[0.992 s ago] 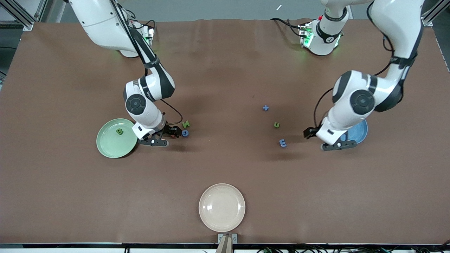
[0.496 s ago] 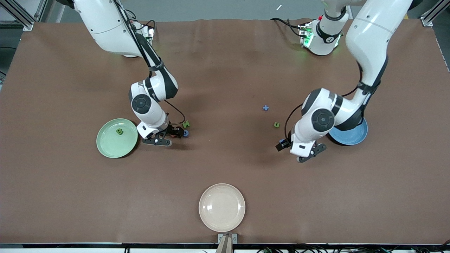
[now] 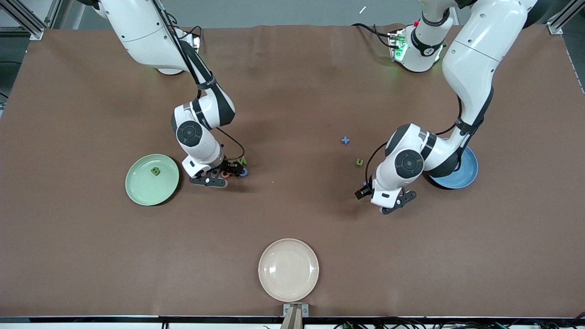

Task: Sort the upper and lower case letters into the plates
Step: 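Grasp the pink Q with the right gripper while the left gripper grasps e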

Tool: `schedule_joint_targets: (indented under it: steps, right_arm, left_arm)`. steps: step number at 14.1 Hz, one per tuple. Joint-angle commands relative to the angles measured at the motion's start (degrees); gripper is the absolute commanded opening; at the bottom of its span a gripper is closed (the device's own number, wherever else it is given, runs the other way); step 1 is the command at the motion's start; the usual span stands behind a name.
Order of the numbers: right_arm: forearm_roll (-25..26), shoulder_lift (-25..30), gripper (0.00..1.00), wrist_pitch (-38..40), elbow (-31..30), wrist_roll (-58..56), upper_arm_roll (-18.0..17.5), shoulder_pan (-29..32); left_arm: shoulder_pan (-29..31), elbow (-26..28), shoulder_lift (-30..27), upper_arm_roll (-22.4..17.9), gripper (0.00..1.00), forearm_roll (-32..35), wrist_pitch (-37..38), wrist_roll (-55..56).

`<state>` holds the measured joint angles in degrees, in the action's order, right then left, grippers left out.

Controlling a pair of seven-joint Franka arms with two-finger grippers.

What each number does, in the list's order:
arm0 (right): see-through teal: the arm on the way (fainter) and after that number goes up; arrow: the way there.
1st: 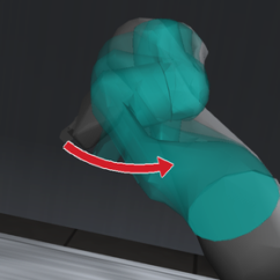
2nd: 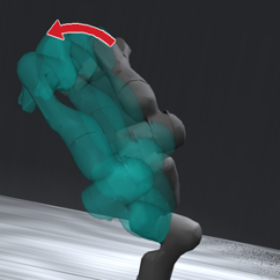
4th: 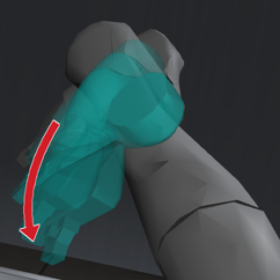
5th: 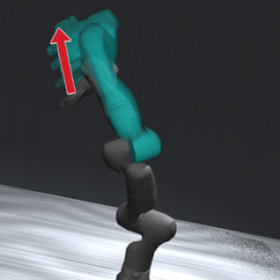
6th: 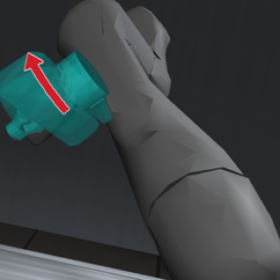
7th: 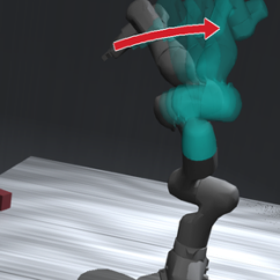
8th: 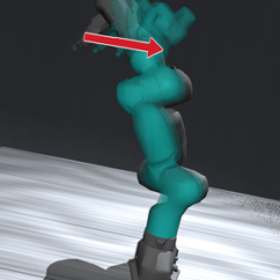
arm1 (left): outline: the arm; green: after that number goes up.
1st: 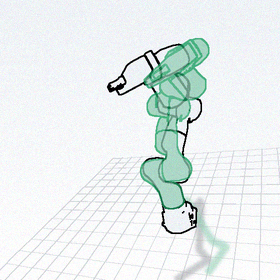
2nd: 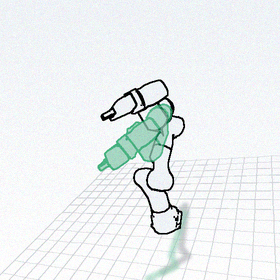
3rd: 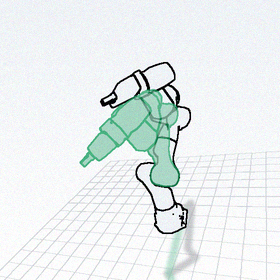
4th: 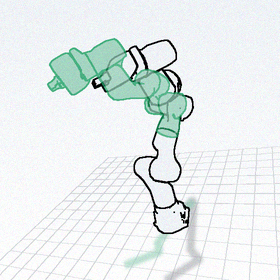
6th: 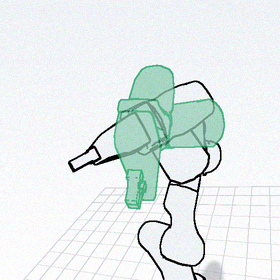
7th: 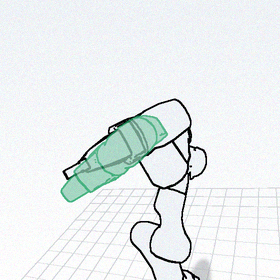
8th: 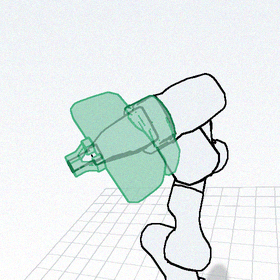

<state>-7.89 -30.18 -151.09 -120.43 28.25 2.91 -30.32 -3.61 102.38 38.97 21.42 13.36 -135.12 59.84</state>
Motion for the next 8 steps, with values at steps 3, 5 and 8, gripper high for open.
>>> schedule_joint_targets:
  steps: [3, 5, 8]
  right_arm:
    - [0.3, 0.6, 0.86, 1.0, -0.9, 0.9, 0.3, -0.9]
    - [0.5, 0.6, 0.86, 0.9, -0.5, 0.9, 0.3, -0.9]
    - [0.6, 0.6, 0.80, 1.0, 0.2, 0.8, 0.3, -0.7]
  left_arm:
    - [-0.9, 1.7, 0.3, -0.1, 0.77, 3.4, -0.9, 2.0]
    - [-0.8, 2.6, 0.2, -0.1, 0.73, 3.7, -0.9, 2.0]
    - [-0.7, 3.4, 0.1, 0.0, 0.62, 3.7, -0.9, 2.0]
